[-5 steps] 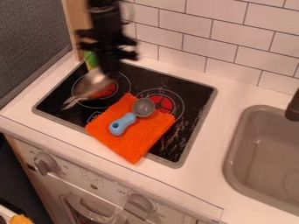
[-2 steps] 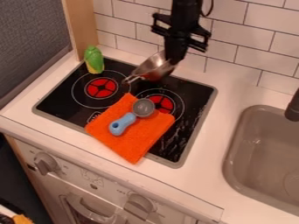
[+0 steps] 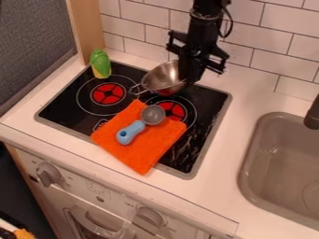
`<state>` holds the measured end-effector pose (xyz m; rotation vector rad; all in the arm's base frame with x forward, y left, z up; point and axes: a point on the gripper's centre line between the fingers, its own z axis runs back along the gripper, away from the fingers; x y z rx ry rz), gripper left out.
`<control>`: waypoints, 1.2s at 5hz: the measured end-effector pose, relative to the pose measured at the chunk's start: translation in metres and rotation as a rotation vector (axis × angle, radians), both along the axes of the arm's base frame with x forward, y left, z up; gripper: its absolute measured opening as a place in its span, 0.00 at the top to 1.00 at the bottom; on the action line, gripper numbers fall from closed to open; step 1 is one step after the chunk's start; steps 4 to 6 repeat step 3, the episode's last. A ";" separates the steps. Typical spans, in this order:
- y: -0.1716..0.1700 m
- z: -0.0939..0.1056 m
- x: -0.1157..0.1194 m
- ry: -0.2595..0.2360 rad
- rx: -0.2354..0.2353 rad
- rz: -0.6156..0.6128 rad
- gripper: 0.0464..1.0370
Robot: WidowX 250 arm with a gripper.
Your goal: Move the silver bowl to the top of the right burner
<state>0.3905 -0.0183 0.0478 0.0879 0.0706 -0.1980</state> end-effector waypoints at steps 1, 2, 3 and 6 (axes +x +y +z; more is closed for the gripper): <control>-0.003 -0.002 -0.003 -0.001 -0.013 0.026 0.51; -0.007 0.029 -0.010 -0.063 -0.051 0.103 0.23; -0.004 0.049 -0.026 -0.086 -0.075 0.176 0.04; -0.004 0.049 -0.026 -0.086 -0.075 0.176 0.04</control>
